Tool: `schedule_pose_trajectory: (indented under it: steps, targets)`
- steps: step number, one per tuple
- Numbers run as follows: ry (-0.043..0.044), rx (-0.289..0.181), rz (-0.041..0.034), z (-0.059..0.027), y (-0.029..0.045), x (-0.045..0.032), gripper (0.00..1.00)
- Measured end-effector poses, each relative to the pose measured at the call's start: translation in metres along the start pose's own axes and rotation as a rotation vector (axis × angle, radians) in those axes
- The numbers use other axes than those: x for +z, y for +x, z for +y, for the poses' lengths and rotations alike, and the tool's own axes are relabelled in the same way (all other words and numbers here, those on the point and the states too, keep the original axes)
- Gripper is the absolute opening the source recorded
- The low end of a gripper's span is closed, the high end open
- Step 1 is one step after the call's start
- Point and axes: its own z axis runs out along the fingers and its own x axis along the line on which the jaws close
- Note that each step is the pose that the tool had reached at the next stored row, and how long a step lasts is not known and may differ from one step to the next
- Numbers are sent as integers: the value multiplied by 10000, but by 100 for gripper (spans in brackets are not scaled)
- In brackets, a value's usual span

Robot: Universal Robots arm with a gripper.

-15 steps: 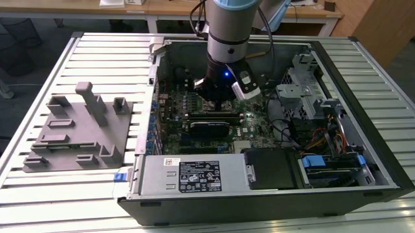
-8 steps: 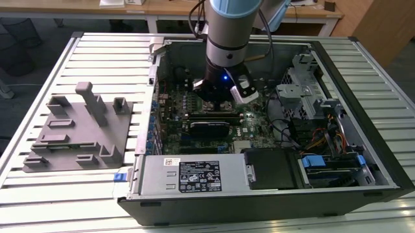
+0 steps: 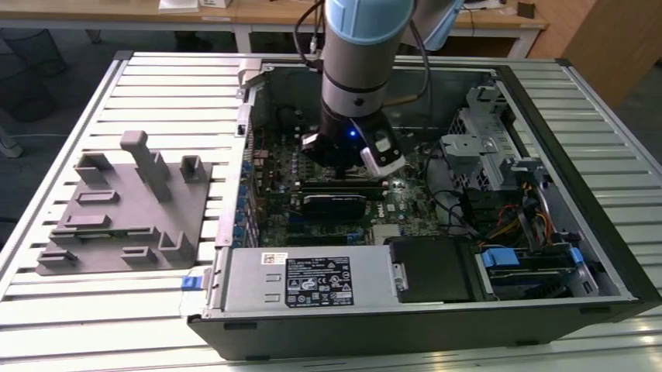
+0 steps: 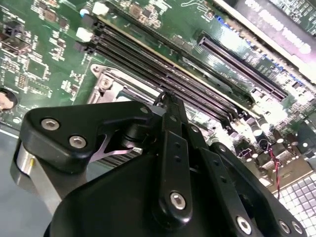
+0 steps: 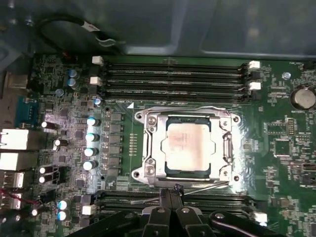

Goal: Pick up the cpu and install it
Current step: 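Install the second cpu locking lever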

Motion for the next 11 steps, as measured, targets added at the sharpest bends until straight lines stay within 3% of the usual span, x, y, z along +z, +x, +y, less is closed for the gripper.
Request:
schedule_pose_trajectory:
  steps: [11]
  targets:
    - [-181, 0, 2, -25, 98, 147, 11]
